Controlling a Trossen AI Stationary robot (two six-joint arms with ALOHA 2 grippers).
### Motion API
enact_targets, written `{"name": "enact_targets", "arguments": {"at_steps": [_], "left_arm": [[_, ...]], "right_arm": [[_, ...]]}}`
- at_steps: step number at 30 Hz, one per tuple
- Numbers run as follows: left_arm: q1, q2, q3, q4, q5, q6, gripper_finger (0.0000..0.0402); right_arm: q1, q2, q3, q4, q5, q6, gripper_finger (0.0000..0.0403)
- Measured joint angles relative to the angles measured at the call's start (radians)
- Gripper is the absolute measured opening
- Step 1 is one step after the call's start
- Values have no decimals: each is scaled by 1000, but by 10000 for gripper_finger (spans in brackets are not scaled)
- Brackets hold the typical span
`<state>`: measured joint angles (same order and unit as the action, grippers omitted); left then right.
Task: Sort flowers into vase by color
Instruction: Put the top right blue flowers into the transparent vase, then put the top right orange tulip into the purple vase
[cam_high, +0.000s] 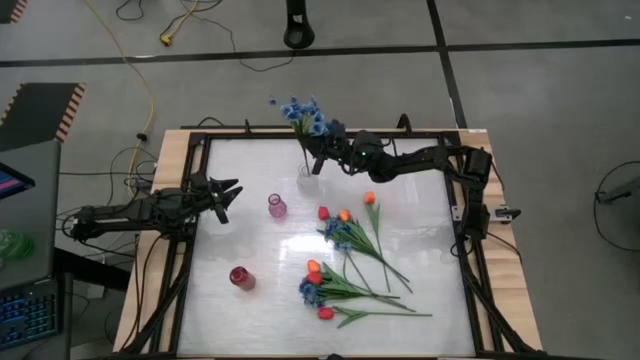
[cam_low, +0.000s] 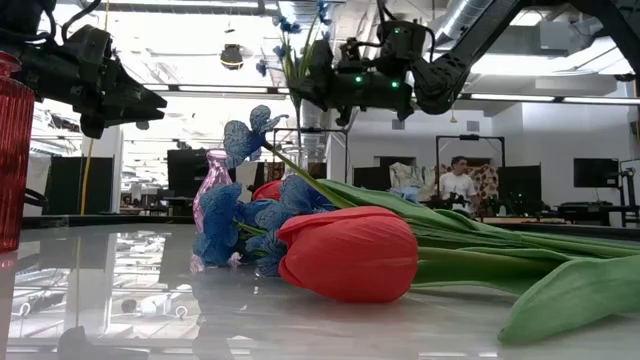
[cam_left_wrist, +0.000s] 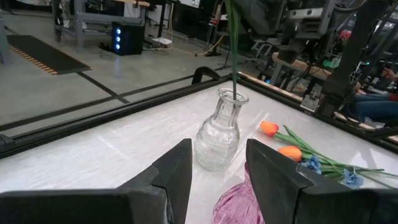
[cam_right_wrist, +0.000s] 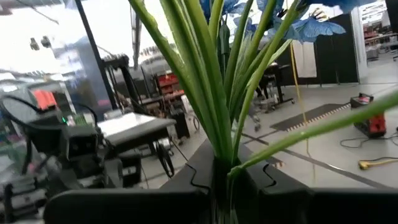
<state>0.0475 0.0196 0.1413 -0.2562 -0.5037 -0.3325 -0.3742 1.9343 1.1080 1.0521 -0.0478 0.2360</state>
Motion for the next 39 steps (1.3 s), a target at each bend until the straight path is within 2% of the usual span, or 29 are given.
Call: {"name": "enact_targets", "arguments": {"at_steps": [6,12,15,20,24,28,33,39], "left_arm": [[0,0,0,0,0,0,139],[0,0,0,0,0,0,138],[0,0,0,0,0,0,139],[0,0,0,0,0,0,139],[0,0,0,0,0,0,139],[0,0,0,0,0,0,139],[0,0,0,0,0,0,139],[0,0,0,0,-1,0,139]], "right_arm": [[0,0,0,-27,-5,-76,60],[0,0,0,-29,-6,-79,69],[0,0,0,-59,-6,-79,92],[0,-1,0,-145,-7,-80,157],[-9,-50,0,-343,-7,-81,204],[-15,-140,0,-612,-7,-130,231],[-15,-252,0,-897,-7,-275,236],[-21,-368,0,-1167,-6,-290,233]]}}
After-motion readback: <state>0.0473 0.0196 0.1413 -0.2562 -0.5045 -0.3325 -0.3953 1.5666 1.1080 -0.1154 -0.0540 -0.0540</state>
